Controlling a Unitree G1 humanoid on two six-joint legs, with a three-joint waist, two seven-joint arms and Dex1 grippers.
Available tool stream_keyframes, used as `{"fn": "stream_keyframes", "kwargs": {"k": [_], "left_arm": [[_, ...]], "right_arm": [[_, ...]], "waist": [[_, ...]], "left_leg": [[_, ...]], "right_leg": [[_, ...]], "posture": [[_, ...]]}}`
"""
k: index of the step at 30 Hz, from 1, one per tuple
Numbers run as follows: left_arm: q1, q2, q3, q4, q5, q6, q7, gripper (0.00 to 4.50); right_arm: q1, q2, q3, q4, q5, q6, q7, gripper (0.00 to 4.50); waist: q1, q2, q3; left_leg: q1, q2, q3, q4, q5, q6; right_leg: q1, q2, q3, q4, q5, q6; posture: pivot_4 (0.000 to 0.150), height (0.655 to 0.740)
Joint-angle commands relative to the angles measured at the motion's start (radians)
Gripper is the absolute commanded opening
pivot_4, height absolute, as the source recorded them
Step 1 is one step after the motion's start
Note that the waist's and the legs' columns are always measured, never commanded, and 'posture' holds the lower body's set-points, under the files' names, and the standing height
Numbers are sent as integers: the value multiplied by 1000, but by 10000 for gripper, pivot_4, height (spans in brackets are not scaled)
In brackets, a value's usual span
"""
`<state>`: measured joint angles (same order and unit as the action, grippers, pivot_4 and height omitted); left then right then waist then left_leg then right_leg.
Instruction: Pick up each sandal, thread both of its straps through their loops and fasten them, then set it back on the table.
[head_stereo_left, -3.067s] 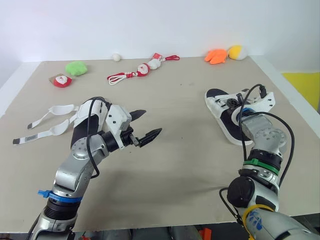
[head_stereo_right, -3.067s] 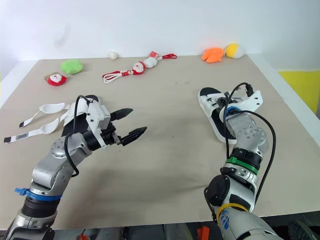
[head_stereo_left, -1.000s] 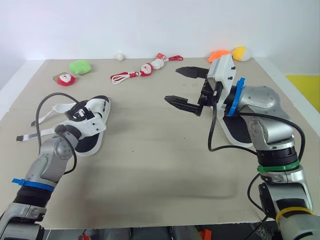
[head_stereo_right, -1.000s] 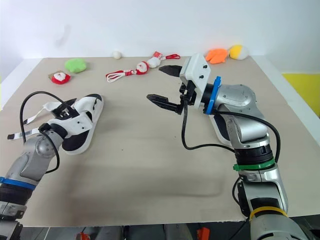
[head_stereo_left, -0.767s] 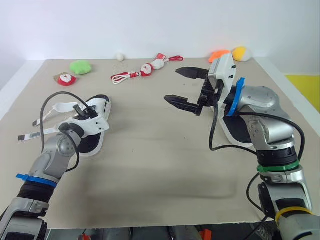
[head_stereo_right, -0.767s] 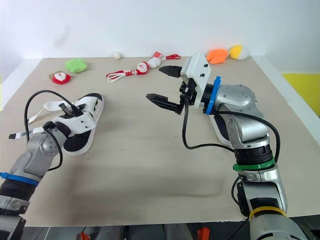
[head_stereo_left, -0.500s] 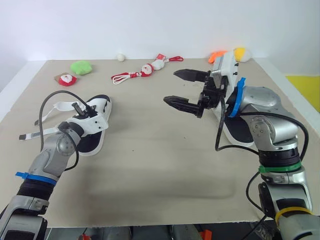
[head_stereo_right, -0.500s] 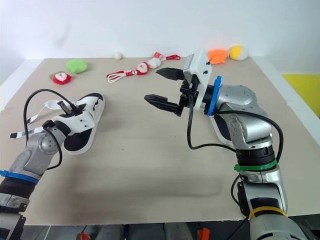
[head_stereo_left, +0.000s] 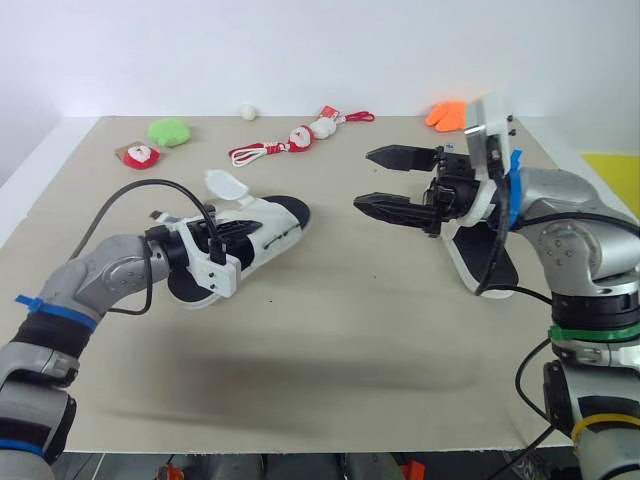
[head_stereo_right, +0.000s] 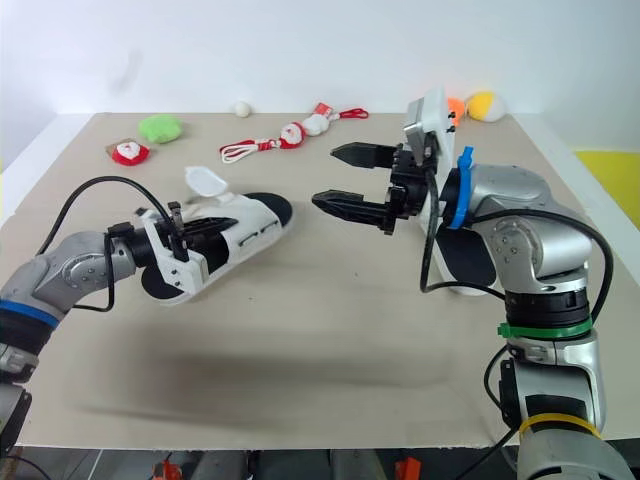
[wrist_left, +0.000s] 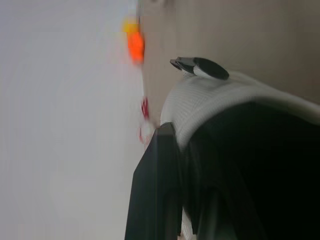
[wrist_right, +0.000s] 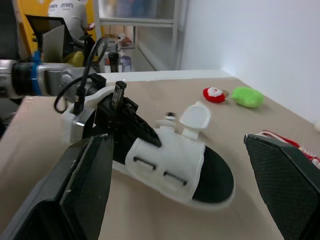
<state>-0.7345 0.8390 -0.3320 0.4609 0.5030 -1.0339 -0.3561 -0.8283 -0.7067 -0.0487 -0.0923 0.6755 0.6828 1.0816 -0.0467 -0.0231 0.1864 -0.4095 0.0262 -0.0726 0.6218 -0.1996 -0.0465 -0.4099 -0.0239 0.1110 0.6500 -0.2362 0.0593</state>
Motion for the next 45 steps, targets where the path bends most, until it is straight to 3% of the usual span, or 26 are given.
{"fn": "stream_keyframes", "kwargs": {"k": [1, 5, 9, 16, 25, 26, 28, 34, 38, 41, 45], "left_arm": [[-63, -18, -52, 49, 21, -199, -1, 419], [-130, -73, -107, 115, 7, -417, 21, 419], [-179, -112, -116, 170, 0, -483, 28, 419], [-188, -167, -127, 265, 65, -523, 19, 419], [-139, -173, -102, 243, 88, -486, 27, 419], [-131, -167, -104, 232, 82, -478, 23, 7475], [-115, -151, -105, 213, 67, -462, 17, 13946], [-27, -86, -94, 109, -33, -347, -14, 44833], [57, -38, -82, 21, -135, -237, -51, 44833], [160, 3, -45, -62, -268, -104, -85, 45000], [331, 35, 27, -235, -475, 141, -135, 45000]], "right_arm": [[19, -37, -41, -51, 46, 39, 23, 45000], [97, -93, -41, -116, 68, 74, 57, 45000], [128, -123, -42, -136, 71, 85, 68, 45000], [185, -169, -5, -168, 42, 69, 103, 45000], [166, -150, 18, -157, 25, 60, 104, 45000], [164, -148, 22, -154, 23, 59, 104, 45000], [159, -147, 29, -149, 21, 57, 107, 45000], [170, -135, 51, -122, -7, 31, 124, 45000], [191, -122, 75, -100, -58, -17, 120, 45000], [232, -89, 94, -84, -111, -81, 92, 36181], [316, -39, 113, -85, -167, -142, 51, 18923]], "waist": [[0, 0, 0], [2, 0, 0], [0, 0, 0], [-1, 0, 0], [0, 0, 0], [1, 0, 0], [0, 0, 0], [-1, 0, 0], [-1, 0, 0], [-2, 0, 0], [-2, 0, 0]], "left_leg": [[0, 0, 0, 0, 0, 0], [0, 0, 0, 1, 0, 0], [-1, 0, 0, 3, 0, 0], [0, 0, 0, 7, 0, 0], [-1, 0, 1, 10, 0, 0], [-1, 0, 0, 10, 0, 0], [-1, 0, 1, 10, 0, 0], [0, 1, 1, 10, 0, 0], [0, 1, 1, 10, 0, 0], [1, 2, 1, 10, 0, 0], [1, 2, 1, 10, 0, 0]], "right_leg": [[0, 0, 0, 0, 0, 0], [0, 1, 0, 0, 0, 0], [0, 0, 0, 0, 0, 1], [1, 1, 0, 1, 1, 4], [2, 1, 0, 1, 1, 5], [2, 1, 0, 1, 1, 5], [2, 1, 0, 1, 1, 5], [2, 1, 0, 2, 1, 6], [2, 1, 0, 3, 1, 6], [2, 2, 0, 3, 1, 6], [2, 2, 0, 4, 1, 5]], "posture": [[1500, 7400], [1500, 7400], [1500, 7400], [1500, 7400], [1500, 7400], [1500, 7400], [1500, 7400], [1500, 7400], [1500, 7400], [1500, 7400], [1500, 7400]]}}
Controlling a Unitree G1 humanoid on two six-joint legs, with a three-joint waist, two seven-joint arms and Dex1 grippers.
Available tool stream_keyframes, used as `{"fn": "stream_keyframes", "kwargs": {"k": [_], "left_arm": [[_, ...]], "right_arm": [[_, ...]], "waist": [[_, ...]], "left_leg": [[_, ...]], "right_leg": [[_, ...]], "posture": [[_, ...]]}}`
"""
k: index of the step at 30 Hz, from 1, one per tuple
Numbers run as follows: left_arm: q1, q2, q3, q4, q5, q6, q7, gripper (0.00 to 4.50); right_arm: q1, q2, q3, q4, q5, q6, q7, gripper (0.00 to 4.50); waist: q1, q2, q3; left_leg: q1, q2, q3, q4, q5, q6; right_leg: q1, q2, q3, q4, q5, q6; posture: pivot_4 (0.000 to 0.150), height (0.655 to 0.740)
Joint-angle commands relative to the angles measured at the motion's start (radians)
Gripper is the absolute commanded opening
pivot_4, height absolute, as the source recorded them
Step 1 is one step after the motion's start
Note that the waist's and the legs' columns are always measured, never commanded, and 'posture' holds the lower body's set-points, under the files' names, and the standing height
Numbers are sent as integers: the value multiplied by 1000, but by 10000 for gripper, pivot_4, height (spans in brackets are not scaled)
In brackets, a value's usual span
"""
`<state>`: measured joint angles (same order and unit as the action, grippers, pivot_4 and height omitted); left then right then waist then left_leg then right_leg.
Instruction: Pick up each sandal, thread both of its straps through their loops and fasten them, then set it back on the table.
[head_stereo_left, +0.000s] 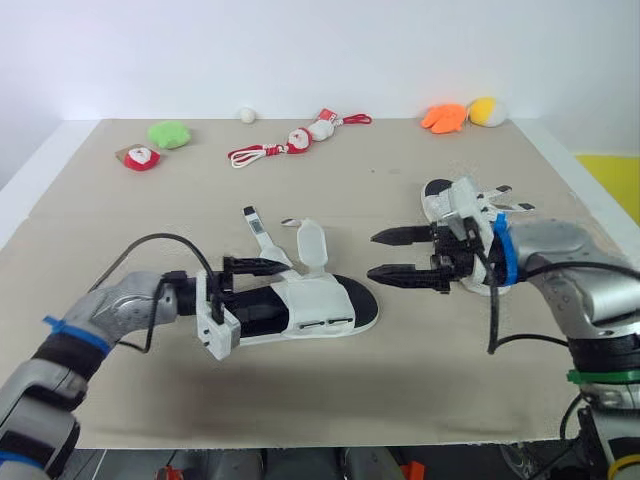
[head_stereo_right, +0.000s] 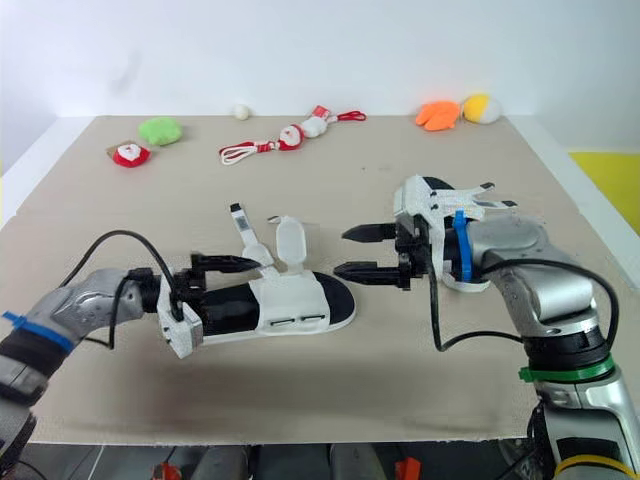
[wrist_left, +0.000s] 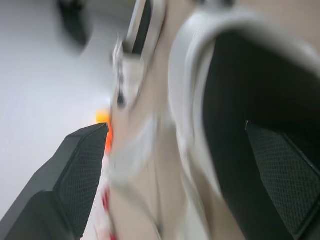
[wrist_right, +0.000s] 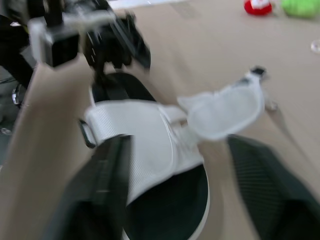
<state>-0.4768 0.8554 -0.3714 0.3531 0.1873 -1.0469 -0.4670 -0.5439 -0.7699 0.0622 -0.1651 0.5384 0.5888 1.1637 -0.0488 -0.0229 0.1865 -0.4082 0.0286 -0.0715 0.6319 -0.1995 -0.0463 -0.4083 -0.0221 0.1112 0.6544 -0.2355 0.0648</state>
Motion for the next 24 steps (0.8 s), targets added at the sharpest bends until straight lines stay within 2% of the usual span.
{"fn": "stream_keyframes", "kwargs": {"k": [1, 3, 4, 8, 10, 12, 16, 20, 24], "left_arm": [[108, 19, 87, -170, -196, 211, -35, 45000], [171, 14, 129, -260, -265, 327, -52, 45000], [202, 9, 149, -302, -308, 392, -56, 45000], [276, -19, 212, -419, -428, 623, -89, 45000], [288, -51, 258, -452, -539, 761, -95, 45000], [290, -77, 301, -484, -739, 987, -107, 45000], [275, -110, 352, -548, -1014, 1331, -124, 45000], [203, -168, 428, -526, -1230, 1564, -70, 45000], [111, -213, 469, -426, -1351, 1784, -5, 45000]], "right_arm": [[44, 35, 2, -12, -37, -55, -41, 14119], [75, 47, 16, -13, -67, -78, -53, 3215], [91, 55, 29, -7, -94, -100, -64, 929], [117, 84, 49, 20, -133, -123, -88, 929], [117, 98, 60, 32, -153, -134, -99, 929], [120, 105, 85, 48, -189, -157, -107, 929], [132, 116, 129, 56, -241, -181, -113, 929], [134, 118, 176, 95, -318, -213, -135, 929], [129, 130, 196, 126, -369, -266, -152, 929]], "waist": [[0, 0, 0], [1, 0, 0], [2, 0, 0], [1, 0, 0], [1, 0, 0], [1, 0, 0], [-1, -1, 0], [0, -4, -1], [-1, -5, -3]], "left_leg": [[0, 0, 0, 0, 0, 0], [0, 0, 0, 0, 0, 0], [0, 0, 0, 1, 0, 0], [2, 0, 1, 2, 0, 0], [2, 0, 1, 2, 1, 1], [2, 0, 1, 2, 2, 1], [2, 2, 0, 2, 2, 1], [2, 2, -1, 2, 2, 1], [5, 2, -1, 3, 2, 1]], "right_leg": [[0, 0, 0, 0, 0, 0], [0, 0, 0, 1, -1, 1], [0, 0, 0, 1, -1, 1], [2, 0, 0, 2, -1, 1], [1, 1, 0, 2, 0, 1], [1, 1, 0, 2, 1, 1], [1, 3, 0, 3, 1, 1], [1, 3, 0, 2, 0, 1], [4, 4, 0, 3, 1, 1]], "posture": [[1500, 7400], [1500, 7400], [1500, 7400], [1500, 7400], [1500, 7400], [1500, 7400], [1500, 7400], [1500, 7400], [1500, 7400]]}}
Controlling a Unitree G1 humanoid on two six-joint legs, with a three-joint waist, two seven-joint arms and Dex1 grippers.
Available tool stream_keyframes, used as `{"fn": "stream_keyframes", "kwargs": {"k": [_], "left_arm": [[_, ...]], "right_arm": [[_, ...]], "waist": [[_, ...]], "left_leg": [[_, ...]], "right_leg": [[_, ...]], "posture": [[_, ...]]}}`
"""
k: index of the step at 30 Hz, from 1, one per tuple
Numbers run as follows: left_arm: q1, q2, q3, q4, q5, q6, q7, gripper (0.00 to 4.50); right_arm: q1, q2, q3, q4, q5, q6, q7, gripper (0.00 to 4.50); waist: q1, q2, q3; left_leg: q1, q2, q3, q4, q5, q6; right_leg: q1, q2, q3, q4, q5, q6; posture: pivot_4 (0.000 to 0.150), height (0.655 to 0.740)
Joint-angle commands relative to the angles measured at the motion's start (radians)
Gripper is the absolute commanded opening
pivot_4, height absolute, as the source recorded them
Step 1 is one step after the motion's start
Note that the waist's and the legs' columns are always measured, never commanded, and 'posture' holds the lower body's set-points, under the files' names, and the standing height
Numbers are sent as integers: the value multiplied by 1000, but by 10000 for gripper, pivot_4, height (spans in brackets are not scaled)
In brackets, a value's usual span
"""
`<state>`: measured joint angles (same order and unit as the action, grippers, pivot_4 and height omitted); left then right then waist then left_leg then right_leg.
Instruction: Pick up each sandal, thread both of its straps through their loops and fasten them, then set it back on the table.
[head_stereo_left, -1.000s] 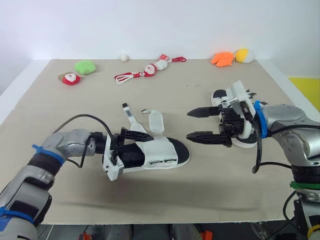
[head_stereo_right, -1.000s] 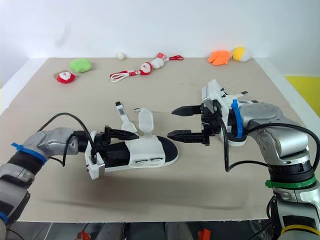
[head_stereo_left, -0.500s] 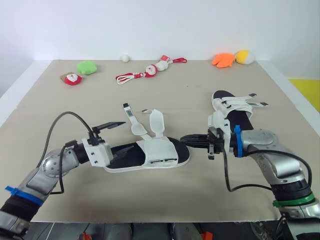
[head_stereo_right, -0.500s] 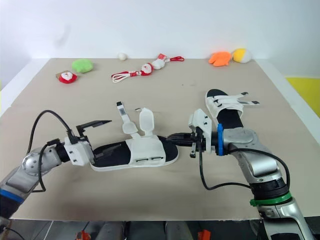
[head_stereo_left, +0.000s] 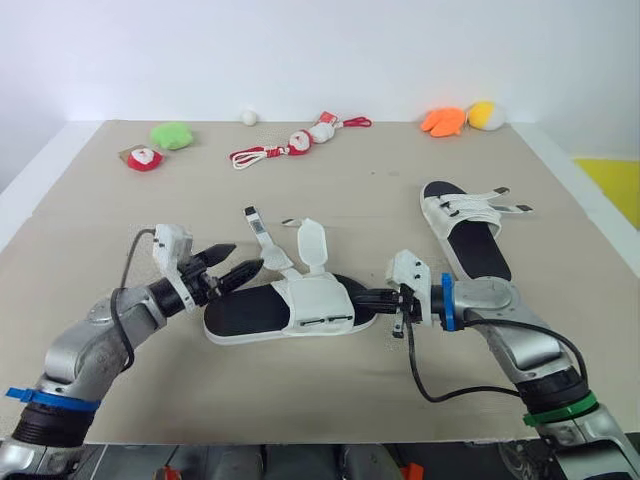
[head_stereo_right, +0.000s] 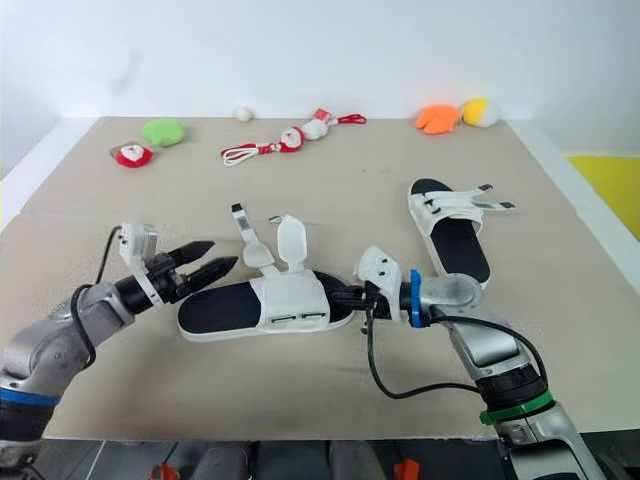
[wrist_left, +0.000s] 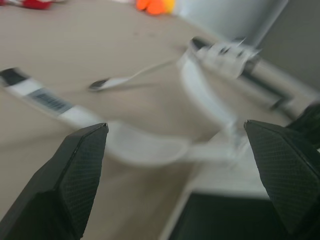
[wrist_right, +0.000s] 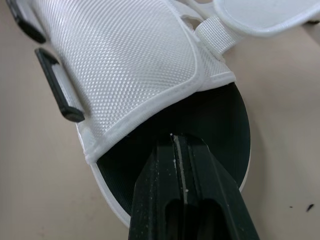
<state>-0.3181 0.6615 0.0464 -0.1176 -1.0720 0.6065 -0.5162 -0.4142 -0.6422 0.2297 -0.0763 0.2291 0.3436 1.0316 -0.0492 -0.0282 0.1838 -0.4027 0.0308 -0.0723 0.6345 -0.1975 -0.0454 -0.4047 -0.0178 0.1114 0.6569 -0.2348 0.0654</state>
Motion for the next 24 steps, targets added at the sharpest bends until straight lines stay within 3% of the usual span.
{"fn": "stream_keyframes", "kwargs": {"k": [1, 10, 17, 24], "left_arm": [[-65, -25, 58, 71, -119, 190, 56, 45000], [-195, -79, 189, 310, -338, 584, 253, 45000], [-267, -155, 255, 461, -365, 690, 337, 45000], [-341, -215, 271, 595, -295, 730, 349, 45000]], "right_arm": [[-1, 4, 35, 40, -71, -33, -23, 929], [3, 33, 40, 28, -103, -62, -46, 929], [12, 29, 65, 19, -165, -130, -65, 929], [4, 41, 62, 10, -186, -152, -80, 929]], "waist": [[-2, 0, 0], [-18, -2, -2], [-25, -3, -2], [-26, -3, -2]], "left_leg": [[1, 0, 0, 0, 0, 0], [2, 0, -1, 0, 3, 1], [2, 0, -1, 0, 4, -2], [2, 0, -1, 0, 6, -5]], "right_leg": [[0, 0, 0, 0, 0, -1], [1, 1, 0, 0, 1, -2], [1, 1, 0, 0, 1, -2], [1, 1, 1, 0, 2, -2]], "posture": [[1500, 7400], [1500, 7400], [1500, 7400], [1500, 7400]]}}
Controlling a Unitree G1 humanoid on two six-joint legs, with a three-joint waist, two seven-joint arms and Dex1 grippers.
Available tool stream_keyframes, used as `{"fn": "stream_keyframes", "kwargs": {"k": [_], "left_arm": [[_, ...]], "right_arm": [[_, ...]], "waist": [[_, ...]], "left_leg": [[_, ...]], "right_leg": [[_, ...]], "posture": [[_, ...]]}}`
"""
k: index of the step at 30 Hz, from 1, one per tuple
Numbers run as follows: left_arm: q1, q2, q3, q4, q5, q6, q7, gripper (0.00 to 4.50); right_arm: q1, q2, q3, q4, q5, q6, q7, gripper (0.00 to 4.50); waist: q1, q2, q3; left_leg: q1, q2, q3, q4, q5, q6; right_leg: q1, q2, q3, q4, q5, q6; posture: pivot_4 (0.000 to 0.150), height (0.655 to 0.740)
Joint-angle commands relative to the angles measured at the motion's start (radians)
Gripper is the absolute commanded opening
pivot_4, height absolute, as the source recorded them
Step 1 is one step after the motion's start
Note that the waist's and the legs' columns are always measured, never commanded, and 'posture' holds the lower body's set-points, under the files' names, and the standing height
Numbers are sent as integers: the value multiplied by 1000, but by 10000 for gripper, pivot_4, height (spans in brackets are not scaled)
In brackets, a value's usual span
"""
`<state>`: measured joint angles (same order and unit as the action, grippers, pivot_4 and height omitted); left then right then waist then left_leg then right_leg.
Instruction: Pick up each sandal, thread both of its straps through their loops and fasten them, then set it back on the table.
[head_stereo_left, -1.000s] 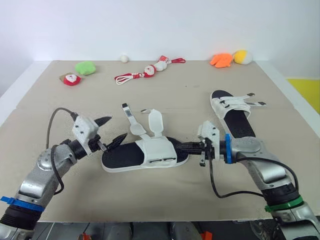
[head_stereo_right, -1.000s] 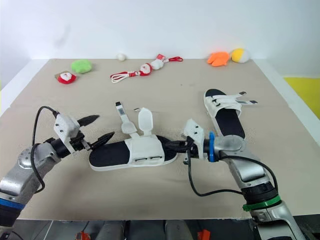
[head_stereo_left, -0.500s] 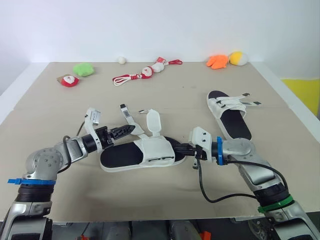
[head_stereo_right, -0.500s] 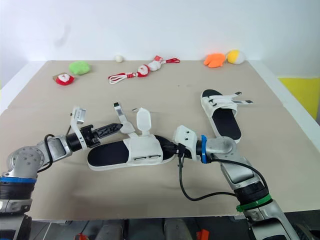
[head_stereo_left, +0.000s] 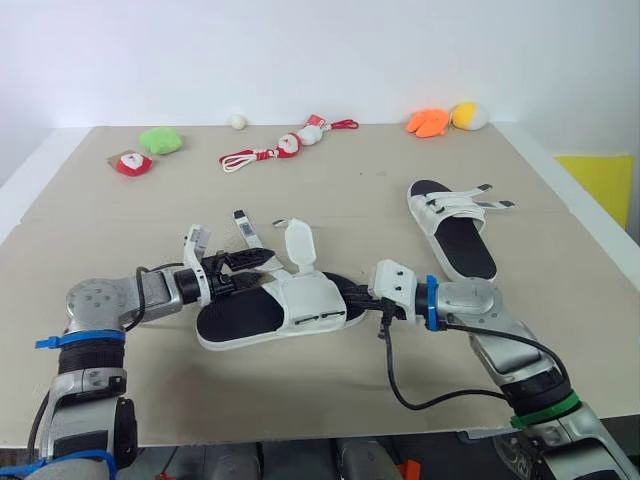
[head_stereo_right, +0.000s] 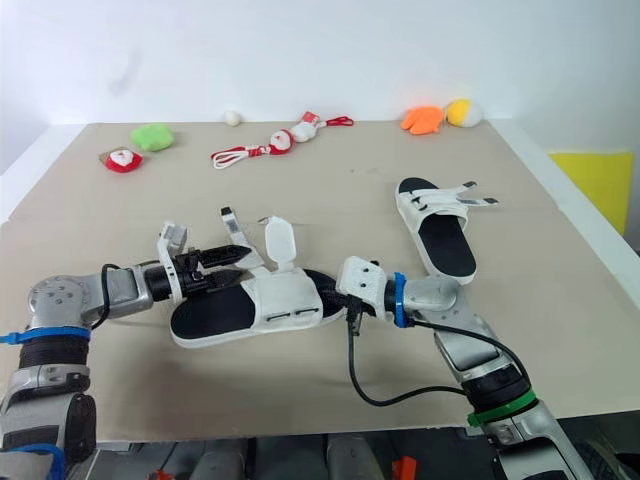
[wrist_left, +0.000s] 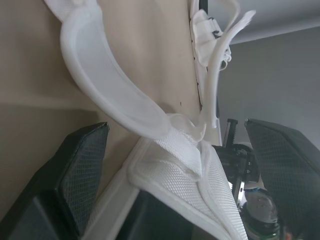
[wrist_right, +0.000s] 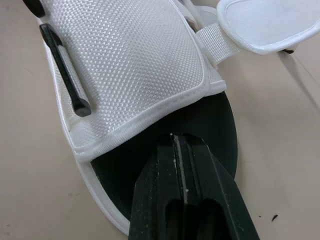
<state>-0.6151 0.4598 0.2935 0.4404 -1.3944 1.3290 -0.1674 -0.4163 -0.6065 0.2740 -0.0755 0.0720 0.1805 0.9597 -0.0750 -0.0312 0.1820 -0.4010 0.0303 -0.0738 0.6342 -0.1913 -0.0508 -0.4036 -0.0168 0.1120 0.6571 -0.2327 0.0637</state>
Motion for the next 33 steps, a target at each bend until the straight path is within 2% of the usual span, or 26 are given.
{"fn": "stream_keyframes", "kwargs": {"k": [1, 9, 16, 23, 24, 25, 27, 30, 33], "left_arm": [[-59, -17, 28, 58, 45, 4, -5, 45000], [-170, -47, 86, 214, 177, -97, -41, 45000], [-250, -50, 107, 371, 321, -231, -118, 45000], [-296, -47, 100, 446, 437, -298, -223, 45000], [-298, -47, 99, 448, 451, -303, -239, 39881], [-297, -46, 91, 444, 471, -309, -262, 37304], [-298, -46, 87, 439, 501, -317, -297, 26837], [-294, -45, 67, 416, 555, -347, -339, 14581], [-283, -46, 39, 376, 599, -388, -377, 5583]], "right_arm": [[6, 7, 17, 7, -30, 11, -10, 929], [23, 11, 18, -14, -41, 11, -14, 929], [26, 9, 21, -19, -51, 8, -14, 929], [21, 11, 19, -19, -51, 9, -13, 929], [21, 12, 20, -20, -52, 10, -14, 0], [20, 13, 21, -21, -51, 12, -14, 0], [20, 15, 22, -22, -51, 14, -14, 0], [19, 17, 24, -25, -52, 15, -14, 0], [20, 18, 24, -28, -51, 17, -13, 0]], "waist": [[0, 0, 0], [-3, 0, 0], [-4, 0, 0], [-4, 0, 0], [-4, 0, 0], [-4, 0, 0], [-4, -1, 0], [-4, -1, 0], [-5, -1, 0]], "left_leg": [[0, 0, 0, 0, 1, -2], [0, 0, 0, -1, 2, -4], [-1, 0, 0, -3, 3, -5], [-1, -1, 0, -3, 3, -5], [-1, -1, 0, -3, 3, -5], [-1, -1, 0, -4, 3, -5], [-1, 0, 0, -6, 3, -6], [-1, 0, 0, -10, 4, -8], [-1, 0, -1, -12, 5, -8]], "right_leg": [[0, 0, 0, 0, 0, 0], [-1, 0, 0, 0, 1, 1], [-1, 0, 0, -1, 1, 1], [-1, 0, 0, -2, 1, 1], [-1, 0, 0, -2, 1, 1], [-1, 0, 0, -2, 1, 1], [-2, 0, 0, -3, 1, 2], [-3, 0, 0, -4, 4, 6], [-3, 0, 0, -5, 4, 6]], "posture": [[1500, 7400], [1500, 7400], [1500, 7400], [1500, 7400], [1500, 7400], [1500, 7400], [1500, 7400], [1500, 7400], [1500, 7400]]}}
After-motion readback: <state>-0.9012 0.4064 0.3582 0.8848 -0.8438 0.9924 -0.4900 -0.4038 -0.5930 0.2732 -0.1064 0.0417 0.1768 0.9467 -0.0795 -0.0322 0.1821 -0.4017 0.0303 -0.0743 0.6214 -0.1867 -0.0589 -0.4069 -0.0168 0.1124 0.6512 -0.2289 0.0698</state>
